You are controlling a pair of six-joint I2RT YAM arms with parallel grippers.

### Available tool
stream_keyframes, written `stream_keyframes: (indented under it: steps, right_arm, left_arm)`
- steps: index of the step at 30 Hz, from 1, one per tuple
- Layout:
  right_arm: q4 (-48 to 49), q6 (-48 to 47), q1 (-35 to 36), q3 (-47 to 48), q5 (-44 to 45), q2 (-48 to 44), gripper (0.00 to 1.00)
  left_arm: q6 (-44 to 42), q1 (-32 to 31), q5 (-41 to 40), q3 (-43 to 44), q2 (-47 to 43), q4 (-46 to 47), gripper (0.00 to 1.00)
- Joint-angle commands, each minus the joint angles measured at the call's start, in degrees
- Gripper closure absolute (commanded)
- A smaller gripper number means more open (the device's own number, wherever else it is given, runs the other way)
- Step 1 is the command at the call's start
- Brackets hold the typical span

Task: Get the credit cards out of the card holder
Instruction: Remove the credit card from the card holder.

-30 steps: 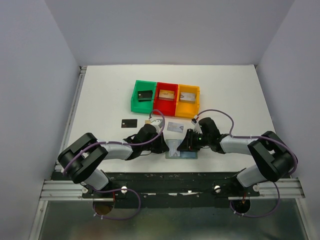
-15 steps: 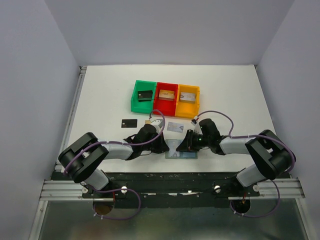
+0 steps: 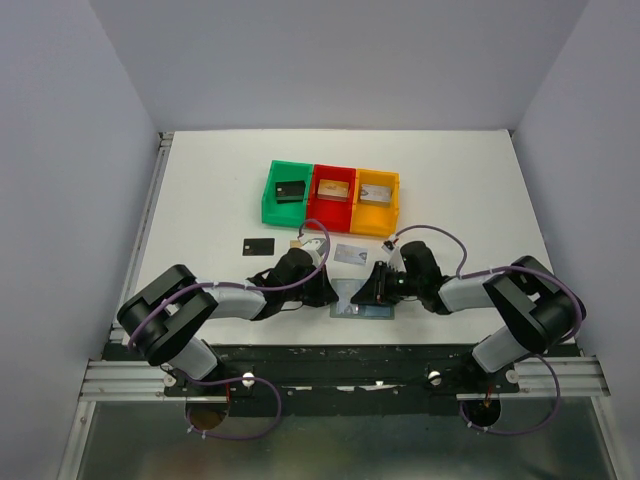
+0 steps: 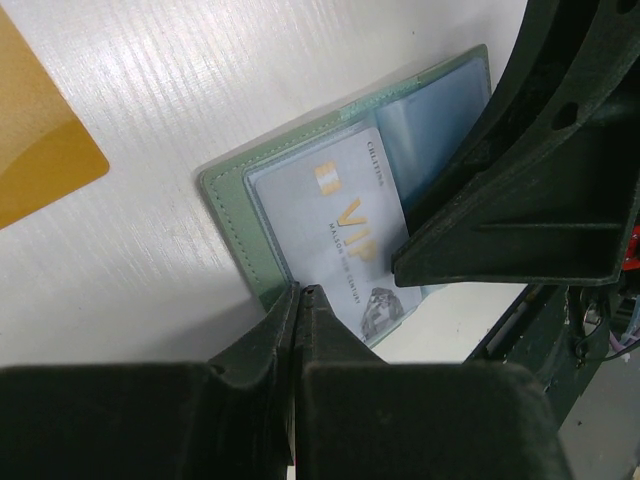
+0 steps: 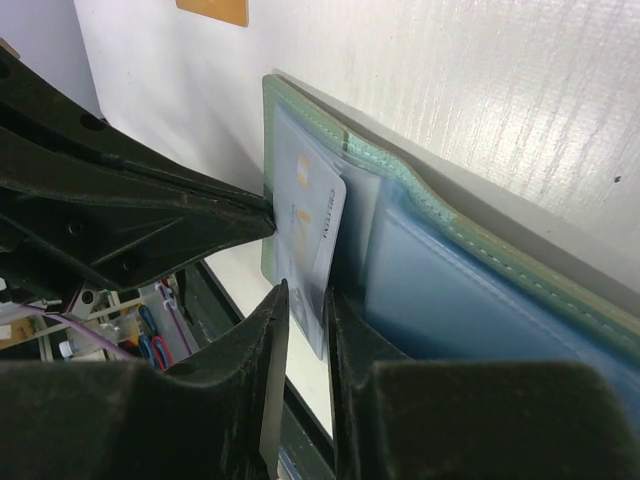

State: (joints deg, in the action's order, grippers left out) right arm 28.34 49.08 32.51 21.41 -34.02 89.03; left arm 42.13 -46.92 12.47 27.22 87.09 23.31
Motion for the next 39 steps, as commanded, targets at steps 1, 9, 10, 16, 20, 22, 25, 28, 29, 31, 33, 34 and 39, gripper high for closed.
stream_keyframes:
  steps: [1,9,10,16,20,22,25,28,29,31,33,34,39]
  right_arm:
    - [4.44,0.93,0.36,-0.49,-2.81,1.05,0.75]
    - [4.62,1.02,0.27,-1.54,-2.81,-1.23,0.78]
    - [4.62,1.02,0.27,-1.63,-2.81,-1.67,0.78]
    - [3.39,1.11,0.27,-2.16,-2.90,-4.92,0.78]
    - [2.34,0.76,0.27,-1.99,-3.07,-6.24,0.77]
    - [2.25,0.84,0.27,-1.55,-3.51,-6.07,0.76]
    - [2.34,1.02,0.27,-0.93,-3.68,-5.37,0.70]
    - [2.34,1.37,0.27,-0.32,-3.60,-4.40,0.66]
    - [2.34,1.63,0.27,0.03,-3.60,-3.87,0.65]
    - [2.07,1.90,0.27,0.65,-3.51,-3.08,0.64]
    - [1.63,1.98,0.36,1.26,-3.42,-2.38,0.63]
    - [1.46,2.07,0.36,1.53,-3.51,-1.94,0.63]
    - [1.46,2.25,0.45,2.50,-3.77,0.43,0.63]
  left_arm:
    - [0.15,-0.02,-0.08,-1.21,1.59,0.07,0.92]
    - [-0.03,-0.02,-0.87,-1.47,1.33,-0.37,0.96]
    - [-0.03,-0.10,-0.87,-1.56,1.50,-0.46,0.99]
    - [0.67,-0.02,-0.87,-1.82,2.65,-0.28,1.00]
    - [0.50,-0.02,-0.78,-1.56,2.56,-0.20,1.00]
    - [0.41,-0.11,-0.61,-1.47,2.56,-0.20,1.00]
    - [0.15,-0.02,0.01,-1.12,3.00,0.07,1.00]
    - [0.23,-0.11,1.15,-0.59,3.79,1.03,1.00]
    - [0.23,-0.02,1.68,-0.42,4.05,1.38,1.00]
    - [0.23,-0.11,2.21,0.02,4.49,1.74,1.00]
    - [0.32,-0.11,2.73,0.29,4.84,2.18,1.00]
    - [0.32,-0.19,2.82,0.29,5.02,2.44,1.00]
    - [0.23,-0.72,3.35,0.73,5.81,3.06,1.00]
